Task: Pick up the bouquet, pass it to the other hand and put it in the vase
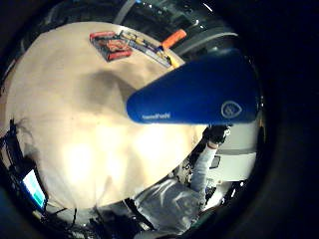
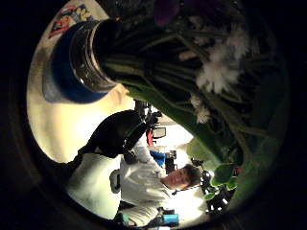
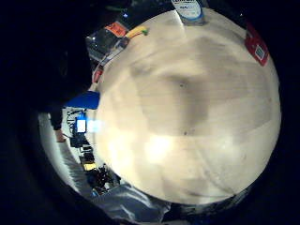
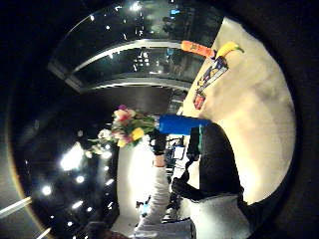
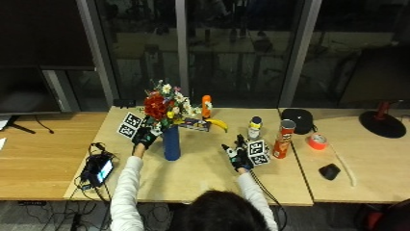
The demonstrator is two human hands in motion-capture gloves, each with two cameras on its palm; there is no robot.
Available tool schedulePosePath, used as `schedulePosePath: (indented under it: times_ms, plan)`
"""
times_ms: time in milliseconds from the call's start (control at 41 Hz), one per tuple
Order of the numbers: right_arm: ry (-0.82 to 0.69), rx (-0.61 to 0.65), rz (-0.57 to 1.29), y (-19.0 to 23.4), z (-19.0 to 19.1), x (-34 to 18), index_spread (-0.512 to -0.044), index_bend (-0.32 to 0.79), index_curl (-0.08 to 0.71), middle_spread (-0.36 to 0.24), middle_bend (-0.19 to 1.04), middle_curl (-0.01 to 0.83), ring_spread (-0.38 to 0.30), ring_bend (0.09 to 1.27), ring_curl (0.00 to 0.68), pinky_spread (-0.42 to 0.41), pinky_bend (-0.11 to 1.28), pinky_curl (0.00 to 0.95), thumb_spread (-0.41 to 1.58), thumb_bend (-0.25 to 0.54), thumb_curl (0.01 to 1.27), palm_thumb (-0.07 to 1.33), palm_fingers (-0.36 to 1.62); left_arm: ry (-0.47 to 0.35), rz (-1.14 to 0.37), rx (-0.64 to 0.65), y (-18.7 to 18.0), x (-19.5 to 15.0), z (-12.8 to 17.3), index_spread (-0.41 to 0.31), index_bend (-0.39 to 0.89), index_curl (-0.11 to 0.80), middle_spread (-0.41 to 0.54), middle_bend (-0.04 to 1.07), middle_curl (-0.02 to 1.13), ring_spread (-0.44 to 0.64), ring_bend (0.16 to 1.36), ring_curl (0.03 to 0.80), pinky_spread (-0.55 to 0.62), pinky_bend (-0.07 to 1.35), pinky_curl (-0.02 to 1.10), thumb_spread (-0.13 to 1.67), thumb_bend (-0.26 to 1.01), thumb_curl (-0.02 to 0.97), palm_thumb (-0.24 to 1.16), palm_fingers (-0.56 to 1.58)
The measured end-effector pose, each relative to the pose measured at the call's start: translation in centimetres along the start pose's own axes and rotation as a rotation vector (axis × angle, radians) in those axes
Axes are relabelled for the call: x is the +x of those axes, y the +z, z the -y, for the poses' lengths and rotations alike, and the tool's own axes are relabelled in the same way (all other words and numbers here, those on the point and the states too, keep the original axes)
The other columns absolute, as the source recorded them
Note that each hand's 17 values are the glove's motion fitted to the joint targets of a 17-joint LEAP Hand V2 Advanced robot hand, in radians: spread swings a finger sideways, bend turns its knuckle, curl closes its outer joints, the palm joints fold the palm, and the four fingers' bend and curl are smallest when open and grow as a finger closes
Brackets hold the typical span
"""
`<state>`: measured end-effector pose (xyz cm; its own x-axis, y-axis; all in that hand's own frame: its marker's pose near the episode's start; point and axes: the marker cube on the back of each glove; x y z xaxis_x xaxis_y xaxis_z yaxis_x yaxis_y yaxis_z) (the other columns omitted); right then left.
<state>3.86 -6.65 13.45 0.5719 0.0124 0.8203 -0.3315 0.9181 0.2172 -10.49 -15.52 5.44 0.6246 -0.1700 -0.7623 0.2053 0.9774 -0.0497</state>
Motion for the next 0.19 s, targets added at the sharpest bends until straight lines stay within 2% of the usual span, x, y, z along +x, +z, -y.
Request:
schedulePosePath:
  times_ms: [24,122,195]
  plan:
    - [0.034,-0.026,-0.005,0.6,-0.4,0.4,-0.322,0.14,0.212,0.044,0.21,0.350,0.101,0.47,0.295,0.253,0.59,0.325,1.09,-0.018,0.49,0.72,0.13,-0.013,0.018,0.002,-0.3,0.0,-0.2,0.138,0.06,0.235,0.373,0.19,0.31,0.44,0.51,0.290,0.46,0.34,0.30,0.85,-0.03,0.460,0.43,-0.16]
    - [0.055,-0.080,-0.019,3.1,-1.2,2.2,-0.320,0.15,0.219,0.041,0.21,0.348,0.101,0.47,0.292,0.253,0.57,0.321,1.09,-0.017,0.49,0.72,0.15,0.040,0.161,0.102,-1.9,-1.0,0.3,0.151,0.07,0.211,0.395,0.18,0.31,0.46,0.51,0.285,0.48,0.34,0.30,0.86,-0.04,0.439,0.42,-0.16]
    - [0.068,-0.096,-0.029,4.3,-1.5,3.2,-0.313,0.15,0.225,0.040,0.20,0.348,0.101,0.46,0.292,0.253,0.55,0.319,1.09,-0.017,0.49,0.73,0.16,0.081,0.153,0.127,-2.1,-1.6,0.8,0.160,0.08,0.199,0.404,0.19,0.31,0.48,0.51,0.282,0.48,0.32,0.30,0.87,-0.04,0.424,0.41,-0.14]
